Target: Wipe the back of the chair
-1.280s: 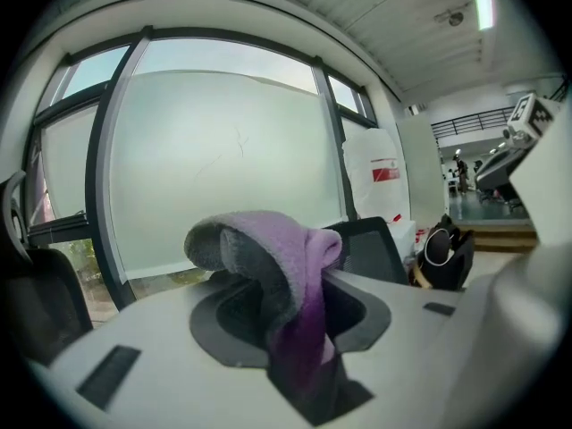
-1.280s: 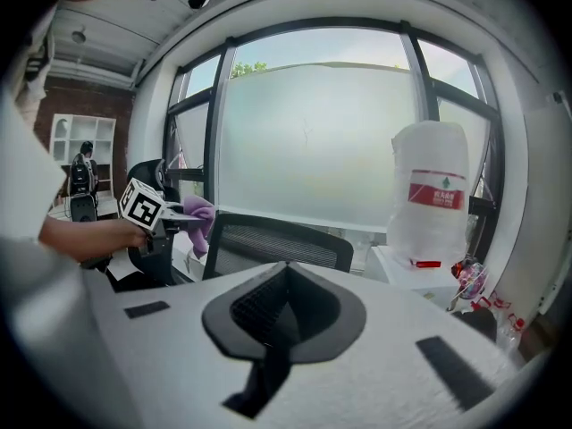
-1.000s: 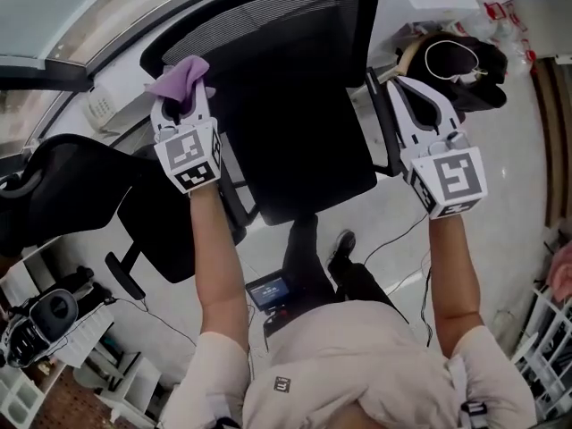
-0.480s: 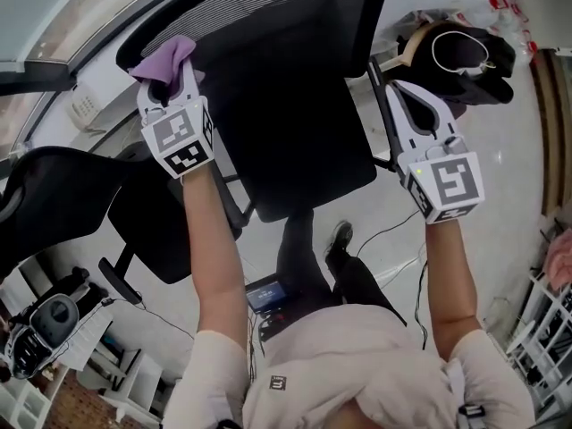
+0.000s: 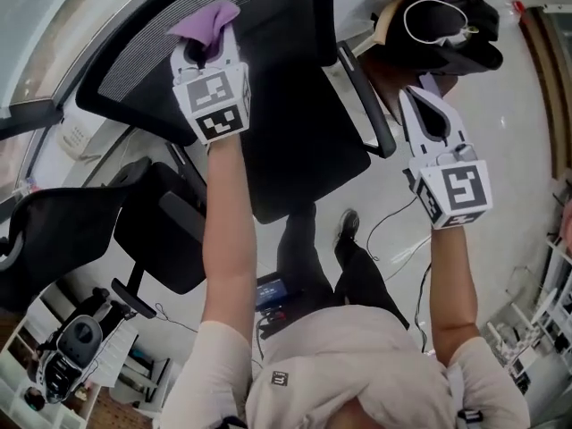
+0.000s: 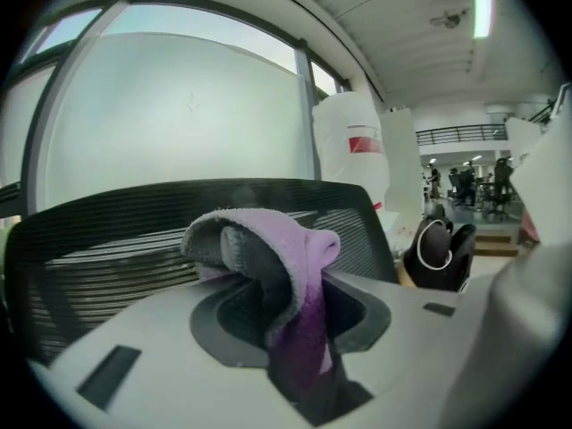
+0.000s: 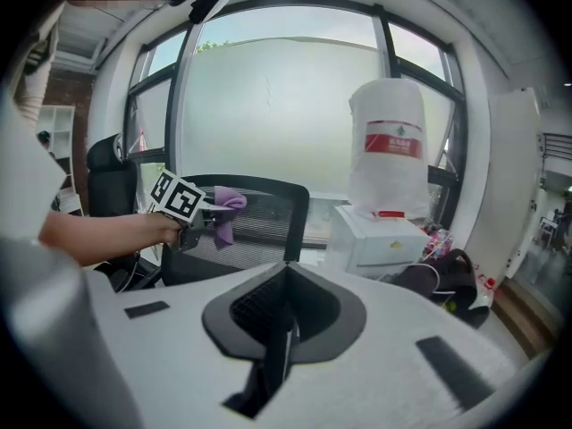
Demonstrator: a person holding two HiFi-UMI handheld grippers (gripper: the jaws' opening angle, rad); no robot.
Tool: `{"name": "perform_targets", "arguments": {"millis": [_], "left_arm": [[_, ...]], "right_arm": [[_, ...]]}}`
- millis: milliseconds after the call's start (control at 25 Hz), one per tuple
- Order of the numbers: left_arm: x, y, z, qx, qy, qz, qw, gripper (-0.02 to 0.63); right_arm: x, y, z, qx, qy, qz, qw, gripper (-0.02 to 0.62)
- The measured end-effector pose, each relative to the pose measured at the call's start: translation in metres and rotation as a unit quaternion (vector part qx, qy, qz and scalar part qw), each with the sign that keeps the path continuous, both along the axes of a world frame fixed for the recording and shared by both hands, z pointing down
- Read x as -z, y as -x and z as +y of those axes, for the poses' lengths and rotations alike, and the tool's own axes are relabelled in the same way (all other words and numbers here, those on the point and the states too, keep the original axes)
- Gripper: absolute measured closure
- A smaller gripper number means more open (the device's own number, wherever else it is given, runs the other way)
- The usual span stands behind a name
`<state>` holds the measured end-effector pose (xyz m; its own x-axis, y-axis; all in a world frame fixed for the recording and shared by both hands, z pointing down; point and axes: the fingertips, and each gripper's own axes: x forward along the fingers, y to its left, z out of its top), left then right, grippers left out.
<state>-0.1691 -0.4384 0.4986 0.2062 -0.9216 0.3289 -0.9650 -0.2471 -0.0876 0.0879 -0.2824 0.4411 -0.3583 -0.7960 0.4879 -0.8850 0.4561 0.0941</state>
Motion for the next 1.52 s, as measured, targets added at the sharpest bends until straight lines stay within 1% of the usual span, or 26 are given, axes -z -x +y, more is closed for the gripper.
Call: {"name": "perform_targets", "arguments": {"millis": [160, 240, 320, 440, 560, 680, 760, 840, 920, 1040, 1120, 1200, 1360, 1440, 1520], "left_arm": [[-0.009, -0.111, -0.020, -0.086, 0.005, -0.003, 0.9963, 0.468], [-0.012, -0.148, -0.026, -0.111, 0.010, -0.006, 0.9938, 0.468], [-0.012, -0.162, -0.030, -0.114, 0.013, -0.004, 0.9934, 0.468], [-0.010, -0.159, -0.031, -0.103, 0.013, 0.005, 0.9945, 0.471], [-0.010, -0.151, -0.028, -0.097, 0.011, -0.001, 0.9952, 0.471], [-0.011, -0.123, -0.023, -0.072, 0.011, -0.007, 0.9973, 0.472], [-0.013, -0.087, -0.016, -0.038, 0.012, -0.005, 0.9992, 0.472], [-0.016, -0.037, -0.003, 0.008, 0.013, -0.003, 0.9999, 0.474], [-0.019, 0.025, 0.015, 0.065, 0.012, -0.005, 0.9978, 0.474], [-0.020, 0.120, 0.050, 0.151, 0.016, -0.003, 0.9884, 0.477], [-0.023, 0.164, 0.071, 0.187, 0.021, -0.008, 0.9822, 0.477], [-0.023, 0.184, 0.083, 0.201, 0.021, -0.012, 0.9793, 0.479], [-0.024, 0.189, 0.088, 0.202, 0.018, -0.010, 0.9791, 0.479], [-0.023, 0.190, 0.088, 0.204, 0.017, -0.009, 0.9788, 0.479], [-0.023, 0.191, 0.088, 0.205, 0.015, -0.010, 0.9787, 0.479]], "right_arm": [[-0.006, -0.048, 0.016, -0.044, 0.007, 0.005, 0.999, 0.600], [-0.009, -0.065, 0.023, -0.060, 0.010, 0.005, 0.998, 0.600], [-0.011, -0.077, 0.028, -0.072, 0.012, 0.005, 0.997, 0.600], [-0.013, -0.086, 0.031, -0.077, 0.014, 0.003, 0.997, 0.600], [-0.013, -0.081, 0.028, -0.069, 0.013, 0.001, 0.998, 0.600], [-0.012, -0.064, 0.019, -0.047, 0.011, 0.001, 0.999, 0.600], [-0.011, -0.047, 0.012, -0.025, 0.011, 0.001, 1.000, 0.600], [-0.011, -0.025, 0.006, -0.001, 0.011, 0.001, 1.000, 0.600], [-0.010, 0.001, 0.001, 0.024, 0.010, 0.000, 1.000, 0.600], [-0.011, 0.044, -0.006, 0.064, 0.009, -0.002, 0.998, 0.600], [-0.014, 0.071, -0.008, 0.087, 0.009, -0.004, 0.996, 0.600], [-0.017, 0.093, -0.009, 0.107, 0.011, -0.007, 0.994, 0.600], [-0.017, 0.120, -0.008, 0.132, 0.008, -0.010, 0.991, 0.600], [-0.010, 0.127, -0.014, 0.139, -0.007, -0.009, 0.990, 0.600], [-0.002, 0.129, -0.024, 0.136, -0.029, -0.008, 0.990, 0.600]]}}
